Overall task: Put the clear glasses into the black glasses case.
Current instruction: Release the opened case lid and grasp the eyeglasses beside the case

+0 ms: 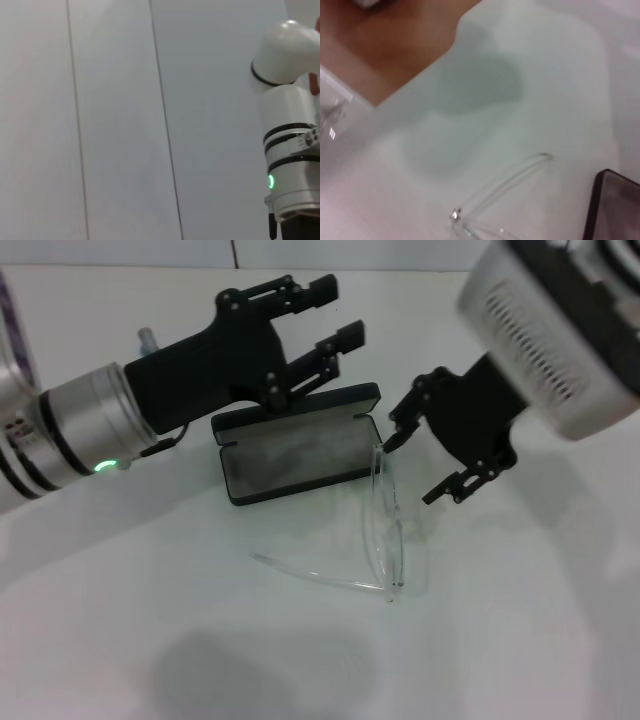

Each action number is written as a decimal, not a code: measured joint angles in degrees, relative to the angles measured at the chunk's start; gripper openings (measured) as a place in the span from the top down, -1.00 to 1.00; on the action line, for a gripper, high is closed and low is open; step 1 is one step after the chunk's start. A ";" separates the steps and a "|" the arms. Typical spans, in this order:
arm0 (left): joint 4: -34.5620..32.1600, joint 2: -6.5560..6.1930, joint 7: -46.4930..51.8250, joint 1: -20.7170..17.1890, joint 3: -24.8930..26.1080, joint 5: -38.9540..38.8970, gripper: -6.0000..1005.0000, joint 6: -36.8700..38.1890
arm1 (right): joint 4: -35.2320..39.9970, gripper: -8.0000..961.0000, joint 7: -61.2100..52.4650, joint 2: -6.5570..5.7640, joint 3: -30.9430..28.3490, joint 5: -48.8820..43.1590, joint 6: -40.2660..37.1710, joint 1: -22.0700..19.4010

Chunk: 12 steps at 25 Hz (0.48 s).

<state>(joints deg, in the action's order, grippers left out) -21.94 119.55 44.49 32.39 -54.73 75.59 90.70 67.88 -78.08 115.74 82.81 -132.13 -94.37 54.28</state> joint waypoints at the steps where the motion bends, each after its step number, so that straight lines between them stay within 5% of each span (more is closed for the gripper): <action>1: 0.00 -0.04 0.08 -0.29 0.22 -0.01 0.04 0.00 | -0.25 -0.25 0.07 0.07 1.92 -0.66 0.92 0.77; 12: -0.04 -0.05 0.25 -1.82 2.71 -0.02 0.04 -0.60 | -3.16 -0.25 5.86 0.38 11.44 -1.81 7.75 3.99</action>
<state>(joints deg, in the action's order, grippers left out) -21.98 119.49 44.74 30.57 -52.02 75.57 90.09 64.72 -72.22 116.12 94.26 -133.94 -86.62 58.27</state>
